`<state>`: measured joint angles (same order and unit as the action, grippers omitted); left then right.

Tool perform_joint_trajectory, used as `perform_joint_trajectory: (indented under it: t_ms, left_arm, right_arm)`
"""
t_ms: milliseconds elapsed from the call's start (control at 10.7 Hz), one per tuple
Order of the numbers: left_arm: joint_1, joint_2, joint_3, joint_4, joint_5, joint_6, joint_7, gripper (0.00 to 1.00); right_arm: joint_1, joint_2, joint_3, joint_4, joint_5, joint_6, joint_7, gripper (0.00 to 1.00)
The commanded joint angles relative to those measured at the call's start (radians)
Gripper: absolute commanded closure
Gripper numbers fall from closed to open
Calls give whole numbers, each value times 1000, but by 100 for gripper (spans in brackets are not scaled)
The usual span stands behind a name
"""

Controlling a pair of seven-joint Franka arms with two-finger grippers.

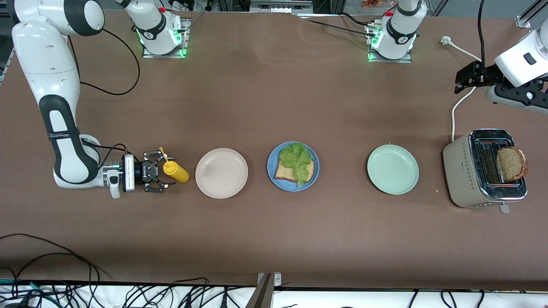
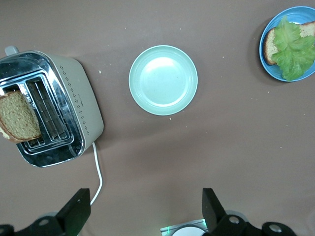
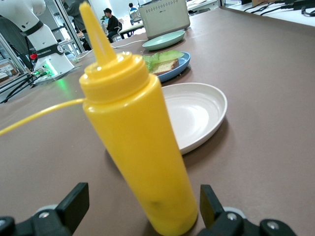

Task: Make sandwich in blue plate with both arms
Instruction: 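Close the right gripper around the yellow mustard bottle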

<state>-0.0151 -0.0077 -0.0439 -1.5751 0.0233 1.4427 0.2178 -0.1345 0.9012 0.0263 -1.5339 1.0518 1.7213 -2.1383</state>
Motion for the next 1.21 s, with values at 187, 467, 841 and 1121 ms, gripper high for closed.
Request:
perform_joint_trajectory:
  t_ms: [187,467,841,1121]
  left_arm:
    - [-11,12,18,33,-23,-15,-3,0]
    - [-8,15,18,35,-23,-16,8,0]
    - [-8,15,19,35,-23,-18,9,0]
    - [-6,15,19,35,-23,-18,8,0]
  right_arm:
    - [18,37,4,87,42,-2,-17,0]
    - [33,68,4,87,80,17,-83,0]
    - [33,85,10,86,97,21,-143,1]
    - [47,91,12,86,114,56,-199,29]
